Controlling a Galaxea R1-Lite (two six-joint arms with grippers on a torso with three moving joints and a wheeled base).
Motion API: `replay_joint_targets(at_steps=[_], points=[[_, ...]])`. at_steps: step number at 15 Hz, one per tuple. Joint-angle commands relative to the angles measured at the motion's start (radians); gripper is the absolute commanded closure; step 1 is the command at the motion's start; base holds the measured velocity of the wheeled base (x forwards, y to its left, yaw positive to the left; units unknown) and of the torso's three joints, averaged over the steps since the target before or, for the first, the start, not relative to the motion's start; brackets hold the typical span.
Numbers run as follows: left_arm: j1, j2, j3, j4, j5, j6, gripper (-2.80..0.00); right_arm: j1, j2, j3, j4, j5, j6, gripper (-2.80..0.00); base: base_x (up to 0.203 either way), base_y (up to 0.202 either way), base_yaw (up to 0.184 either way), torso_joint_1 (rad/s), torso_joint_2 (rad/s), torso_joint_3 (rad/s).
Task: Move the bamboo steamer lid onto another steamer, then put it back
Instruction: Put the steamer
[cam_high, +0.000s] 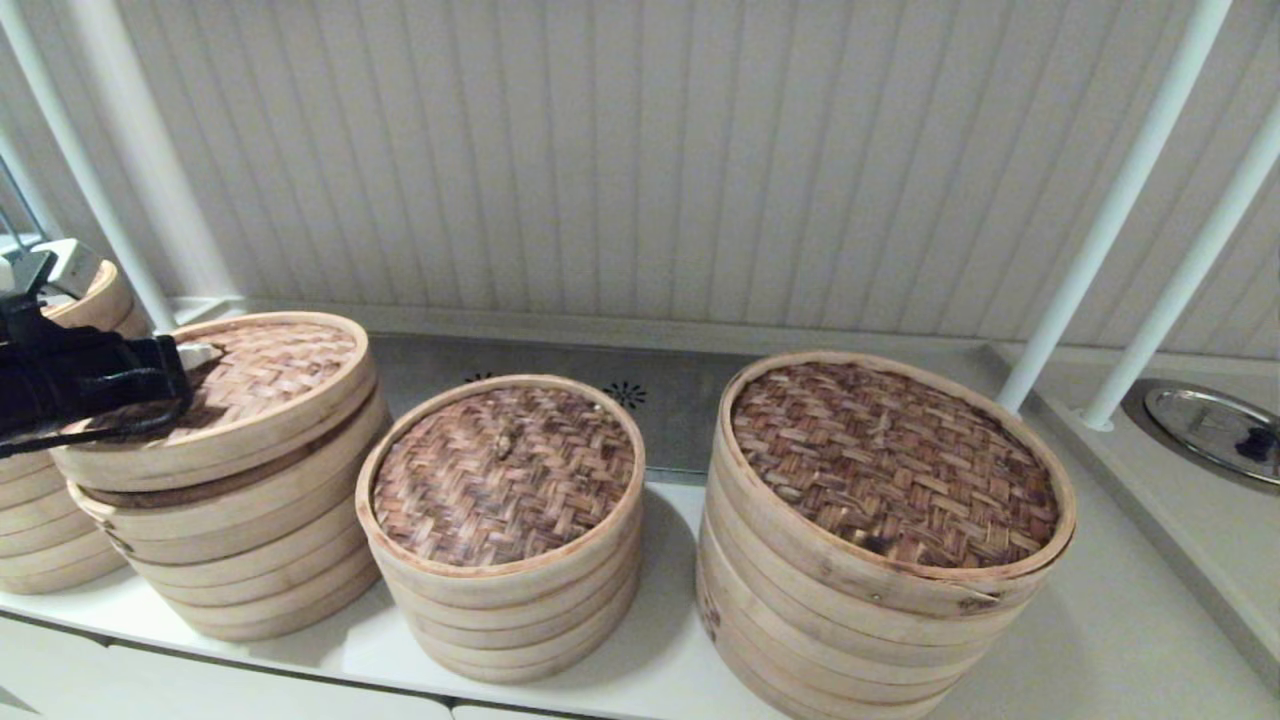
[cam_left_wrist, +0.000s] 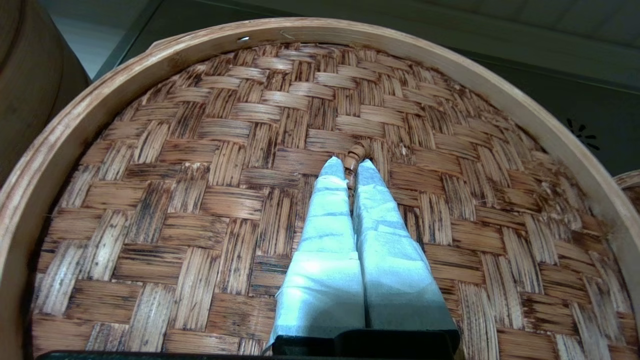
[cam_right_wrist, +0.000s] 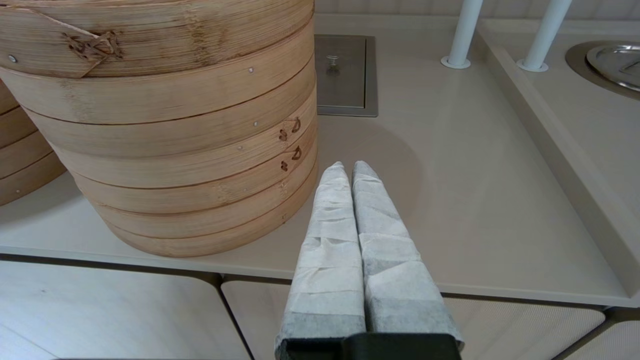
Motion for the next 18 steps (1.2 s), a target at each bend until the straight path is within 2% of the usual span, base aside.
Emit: replay_joint_targets(at_steps=[1,13,18], points=[[0.001,0.002,0.032,-0.035,-0.002,0.001,0.00,0.000,0.001,0.002,-0.001,0.000,0.000,0.00,0.000,0.000,0.000,0.000,0.00,0.000],[0.013,-0.034,0.073,-0.038,-0.013,0.002,0.00,0.000,0.001,0.002,0.000,0.000,0.000,0.00,0.000,0.000,0.000,0.000,0.00,0.000],[0.014,0.011,0.039,-0.041,-0.012,0.001,0.00,0.000,0.001,0.002,-0.001,0.001,0.000,0.00,0.000,0.000,0.000,0.000,0.00,0.000]])
